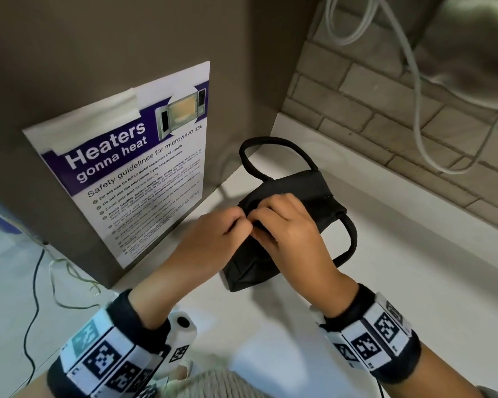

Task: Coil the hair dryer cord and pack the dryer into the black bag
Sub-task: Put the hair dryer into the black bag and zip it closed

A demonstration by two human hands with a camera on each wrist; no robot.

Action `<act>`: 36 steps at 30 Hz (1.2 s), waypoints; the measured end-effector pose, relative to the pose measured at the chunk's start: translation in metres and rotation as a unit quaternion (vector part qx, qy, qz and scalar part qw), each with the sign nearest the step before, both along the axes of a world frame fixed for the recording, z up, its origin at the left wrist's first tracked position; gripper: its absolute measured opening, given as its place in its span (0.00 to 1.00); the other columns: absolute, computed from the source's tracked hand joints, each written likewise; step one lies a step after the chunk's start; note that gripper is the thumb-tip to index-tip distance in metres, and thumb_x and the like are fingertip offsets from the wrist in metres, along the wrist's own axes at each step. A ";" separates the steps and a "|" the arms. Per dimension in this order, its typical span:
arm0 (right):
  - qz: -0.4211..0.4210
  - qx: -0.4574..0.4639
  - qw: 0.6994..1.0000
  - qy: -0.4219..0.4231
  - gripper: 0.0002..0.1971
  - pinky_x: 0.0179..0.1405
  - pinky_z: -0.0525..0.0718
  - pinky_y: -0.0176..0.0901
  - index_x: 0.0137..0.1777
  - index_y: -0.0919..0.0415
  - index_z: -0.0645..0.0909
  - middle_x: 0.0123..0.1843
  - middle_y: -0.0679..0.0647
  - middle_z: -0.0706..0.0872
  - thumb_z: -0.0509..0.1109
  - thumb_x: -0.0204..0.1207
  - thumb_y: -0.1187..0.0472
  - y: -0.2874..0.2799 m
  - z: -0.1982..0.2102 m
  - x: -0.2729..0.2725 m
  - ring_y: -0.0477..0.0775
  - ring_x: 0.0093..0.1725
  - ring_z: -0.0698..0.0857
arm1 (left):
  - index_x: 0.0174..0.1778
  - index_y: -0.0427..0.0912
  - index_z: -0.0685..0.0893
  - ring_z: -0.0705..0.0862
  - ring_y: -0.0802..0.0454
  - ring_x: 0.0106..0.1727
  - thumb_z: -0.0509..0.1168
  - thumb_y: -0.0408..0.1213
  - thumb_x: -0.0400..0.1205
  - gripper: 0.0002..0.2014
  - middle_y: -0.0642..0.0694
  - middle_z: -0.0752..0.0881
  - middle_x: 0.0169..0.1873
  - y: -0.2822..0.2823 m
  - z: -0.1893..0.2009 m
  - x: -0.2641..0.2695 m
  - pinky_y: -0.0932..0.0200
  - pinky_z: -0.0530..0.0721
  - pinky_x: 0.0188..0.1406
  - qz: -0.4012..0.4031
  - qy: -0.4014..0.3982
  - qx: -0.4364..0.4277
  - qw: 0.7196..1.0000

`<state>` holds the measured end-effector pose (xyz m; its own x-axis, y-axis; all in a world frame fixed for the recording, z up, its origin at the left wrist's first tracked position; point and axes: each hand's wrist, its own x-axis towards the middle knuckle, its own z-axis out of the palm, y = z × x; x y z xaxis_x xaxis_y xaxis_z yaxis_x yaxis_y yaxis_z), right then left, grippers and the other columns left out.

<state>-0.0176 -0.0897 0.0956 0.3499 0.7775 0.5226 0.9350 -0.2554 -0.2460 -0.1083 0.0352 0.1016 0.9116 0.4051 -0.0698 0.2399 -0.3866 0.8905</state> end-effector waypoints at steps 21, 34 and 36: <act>-0.065 0.124 0.986 0.086 0.04 0.51 0.81 0.31 0.42 0.68 0.85 0.46 0.58 0.86 0.72 0.77 0.68 -0.007 -0.001 0.003 0.48 0.54 0.85 | 0.40 0.46 0.79 0.81 0.53 0.33 0.71 0.37 0.75 0.05 0.53 0.80 0.33 -0.004 -0.021 0.007 0.49 0.83 0.34 0.004 -0.116 0.201 0.973; -0.269 0.098 0.944 0.167 0.09 0.48 0.85 0.47 0.43 0.63 0.87 0.44 0.56 0.86 0.72 0.76 0.57 -0.060 -0.013 0.133 0.53 0.43 0.84 | 0.35 0.44 0.76 0.75 0.52 0.27 0.68 0.39 0.72 0.06 0.54 0.76 0.27 0.011 -0.030 -0.001 0.58 0.76 0.24 0.021 -0.104 0.271 0.957; -0.313 0.099 0.912 0.246 0.10 0.50 0.81 0.45 0.43 0.63 0.87 0.46 0.57 0.88 0.73 0.75 0.54 -0.068 -0.035 0.147 0.53 0.46 0.85 | 0.36 0.46 0.77 0.77 0.52 0.28 0.61 0.45 0.71 0.07 0.55 0.77 0.28 0.011 -0.030 -0.003 0.57 0.77 0.22 0.025 -0.099 0.280 0.955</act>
<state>0.1292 -0.1579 0.0611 0.9226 0.2525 0.2916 0.3857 -0.6058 -0.6958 -0.1113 0.0460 0.0720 0.8627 0.3725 0.3422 0.1193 -0.8073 0.5779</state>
